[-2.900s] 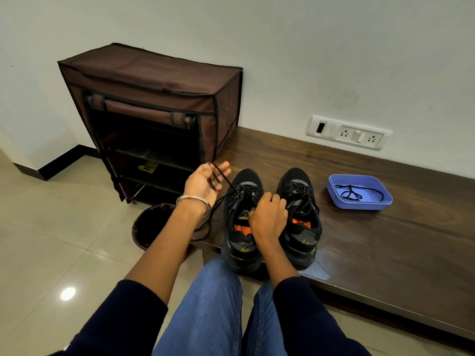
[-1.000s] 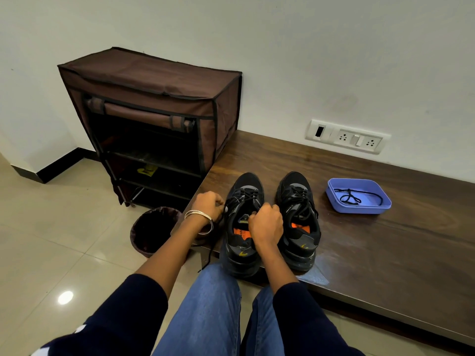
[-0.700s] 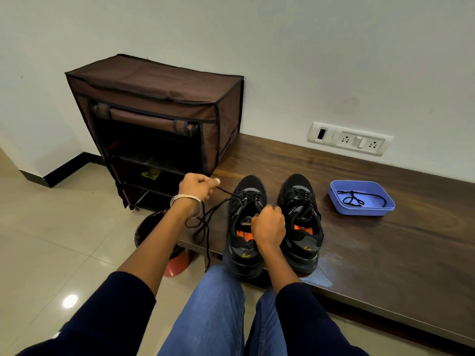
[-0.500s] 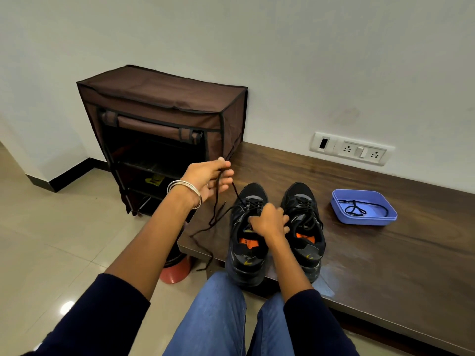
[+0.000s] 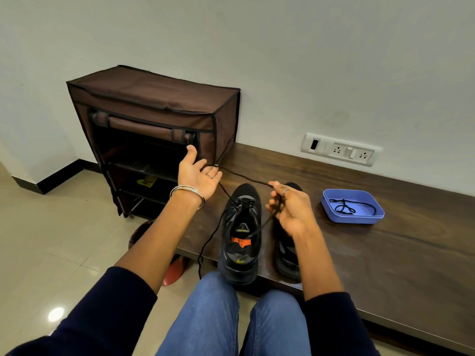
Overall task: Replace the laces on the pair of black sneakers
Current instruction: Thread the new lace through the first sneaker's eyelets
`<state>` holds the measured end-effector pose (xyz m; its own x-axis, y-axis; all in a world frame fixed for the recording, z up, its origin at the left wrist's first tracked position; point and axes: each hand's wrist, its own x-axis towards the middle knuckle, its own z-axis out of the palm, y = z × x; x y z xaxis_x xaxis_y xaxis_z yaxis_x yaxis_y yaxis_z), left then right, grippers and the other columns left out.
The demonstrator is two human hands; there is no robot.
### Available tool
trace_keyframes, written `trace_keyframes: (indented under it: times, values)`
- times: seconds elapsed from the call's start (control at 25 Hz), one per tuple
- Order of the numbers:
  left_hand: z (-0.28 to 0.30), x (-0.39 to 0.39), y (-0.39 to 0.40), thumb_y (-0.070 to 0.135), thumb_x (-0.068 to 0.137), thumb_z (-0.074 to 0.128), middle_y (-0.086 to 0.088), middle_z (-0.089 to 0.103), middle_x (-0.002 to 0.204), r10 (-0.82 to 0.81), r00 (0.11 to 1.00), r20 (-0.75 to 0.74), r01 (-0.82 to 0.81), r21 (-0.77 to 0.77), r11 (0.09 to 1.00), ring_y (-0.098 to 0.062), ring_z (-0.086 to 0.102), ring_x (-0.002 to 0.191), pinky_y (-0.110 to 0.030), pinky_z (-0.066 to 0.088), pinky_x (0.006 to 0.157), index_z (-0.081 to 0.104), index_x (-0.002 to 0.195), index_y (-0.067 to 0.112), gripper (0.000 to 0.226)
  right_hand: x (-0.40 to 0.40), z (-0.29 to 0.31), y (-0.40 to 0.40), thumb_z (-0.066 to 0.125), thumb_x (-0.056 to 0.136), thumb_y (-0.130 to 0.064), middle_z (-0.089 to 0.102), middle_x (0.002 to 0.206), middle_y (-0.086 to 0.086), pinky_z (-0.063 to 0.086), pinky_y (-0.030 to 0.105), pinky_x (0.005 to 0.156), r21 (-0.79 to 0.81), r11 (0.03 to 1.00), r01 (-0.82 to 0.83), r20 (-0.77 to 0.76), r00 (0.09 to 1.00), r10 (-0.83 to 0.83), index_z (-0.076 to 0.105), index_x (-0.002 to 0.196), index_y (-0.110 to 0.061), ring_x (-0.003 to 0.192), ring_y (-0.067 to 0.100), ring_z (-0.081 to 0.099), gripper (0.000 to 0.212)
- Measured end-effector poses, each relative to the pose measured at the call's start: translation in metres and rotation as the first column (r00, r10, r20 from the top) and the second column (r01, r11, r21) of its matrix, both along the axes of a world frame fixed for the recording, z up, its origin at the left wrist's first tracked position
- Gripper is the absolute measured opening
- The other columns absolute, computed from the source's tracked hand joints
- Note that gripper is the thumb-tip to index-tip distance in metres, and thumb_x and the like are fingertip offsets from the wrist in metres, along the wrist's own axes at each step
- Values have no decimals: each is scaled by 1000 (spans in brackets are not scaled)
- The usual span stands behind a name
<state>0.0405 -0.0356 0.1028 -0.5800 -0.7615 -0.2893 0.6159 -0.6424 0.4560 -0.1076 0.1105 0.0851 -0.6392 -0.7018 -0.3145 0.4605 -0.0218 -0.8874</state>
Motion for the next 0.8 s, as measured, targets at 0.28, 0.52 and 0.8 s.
trace_keyframes:
  times: [0.28,0.52,0.8]
  values:
    - [-46,-11,-11,45,93,56,-2,52,122,75,939,334,-22,-161,987,-20,55,109,-45,14,120,14,153,28,75,-26,-2,12,60,93,-4,65,73,6,54,28,58,29,970,240,19,971,-240,65,85,-9,55,13,56,11]
    - [-50,-24,7,19,89,66,-5,69,106,423,413,807,575,-591,566,-19,67,96,-32,52,92,61,125,13,38,-2,-10,-8,62,91,-2,68,77,13,53,25,48,-16,999,51,-230,972,-53,64,91,-1,49,15,57,2]
    - [-28,-37,21,-3,76,72,0,62,119,486,705,517,639,-760,-120,-5,57,106,-5,41,92,57,131,12,59,3,-8,-27,57,94,-3,72,83,13,51,24,60,140,981,-135,-634,749,193,73,94,-8,66,13,64,16]
